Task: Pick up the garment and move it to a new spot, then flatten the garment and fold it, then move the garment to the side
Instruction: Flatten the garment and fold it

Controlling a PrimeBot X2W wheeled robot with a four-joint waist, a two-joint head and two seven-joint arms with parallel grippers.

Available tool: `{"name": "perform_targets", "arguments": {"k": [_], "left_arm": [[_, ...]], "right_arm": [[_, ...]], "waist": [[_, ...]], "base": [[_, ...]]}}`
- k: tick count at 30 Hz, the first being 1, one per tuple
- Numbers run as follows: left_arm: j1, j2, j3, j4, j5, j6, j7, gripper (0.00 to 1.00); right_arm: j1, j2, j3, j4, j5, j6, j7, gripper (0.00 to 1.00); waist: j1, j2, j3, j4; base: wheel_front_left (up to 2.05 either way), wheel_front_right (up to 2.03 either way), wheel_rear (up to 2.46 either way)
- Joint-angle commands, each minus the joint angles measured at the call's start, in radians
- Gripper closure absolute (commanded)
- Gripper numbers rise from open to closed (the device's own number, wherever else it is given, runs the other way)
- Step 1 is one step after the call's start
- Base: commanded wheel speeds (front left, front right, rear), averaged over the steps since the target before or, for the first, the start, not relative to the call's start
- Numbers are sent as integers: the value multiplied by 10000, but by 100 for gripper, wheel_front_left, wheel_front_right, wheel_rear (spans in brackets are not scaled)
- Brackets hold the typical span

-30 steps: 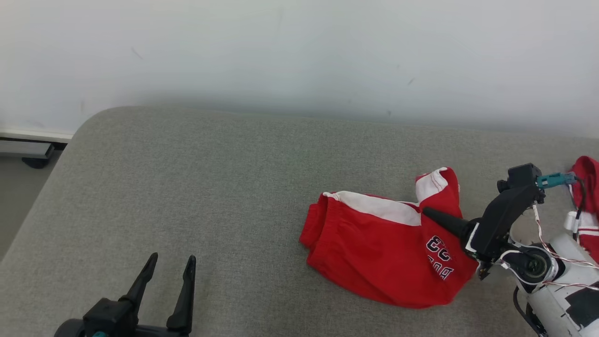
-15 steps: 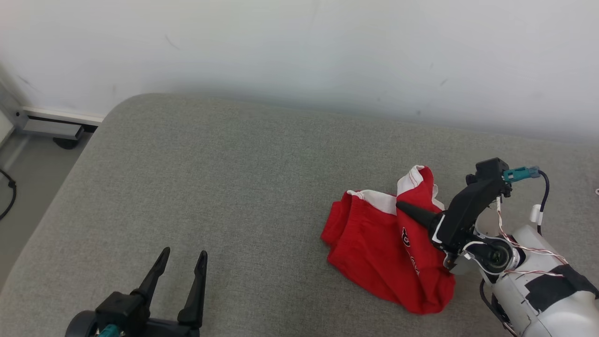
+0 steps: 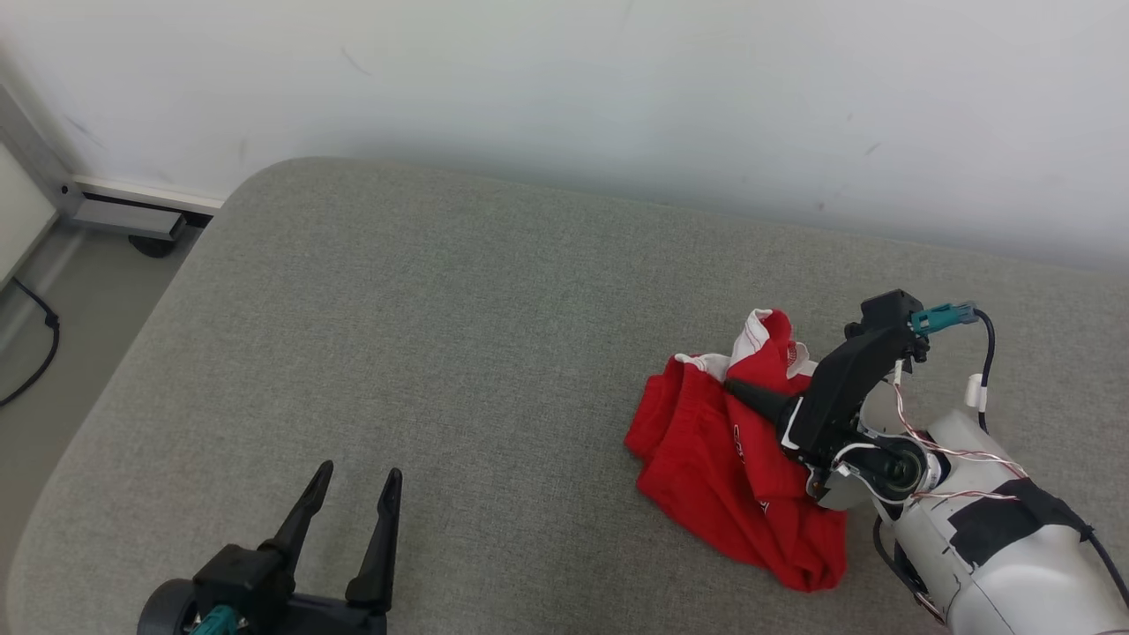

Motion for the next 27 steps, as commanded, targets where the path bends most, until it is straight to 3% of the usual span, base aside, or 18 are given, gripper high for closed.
{"name": "perform_targets", "arguments": {"k": [1, 2, 3, 17, 27], "left_arm": [[-145, 23, 12, 52, -26, 16, -71, 0], [-161, 24, 14, 76, -39, 25, -78, 0], [-172, 29, 19, 102, -44, 35, -90, 0], [-161, 249, 16, 139, -101, 76, -122, 0], [86, 480, 23, -254, -29, 253, 3, 0]], "right_arm": [[-157, -24, 72, 15, -157, -5, 21, 64], [-159, -44, 91, -18, -176, -5, -10, 10], [-155, -58, 89, -57, -166, -5, -20, 0], [1027, -1210, -73, -2235, 15, -5, -786, 0], [2667, -2337, -292, -3349, -749, -5, -1766, 0]], "waist": [[-1, 0, 19, 7], [-1, 0, 17, 3], [-1, 0, 9, -8], [-1, 0, -194, -315], [-1, 0, -304, -507]], "base": [[0, 0, 0], [0, 0, 0], [0, 0, 0], [0, 0, 0], [0, 0, 0]]}}
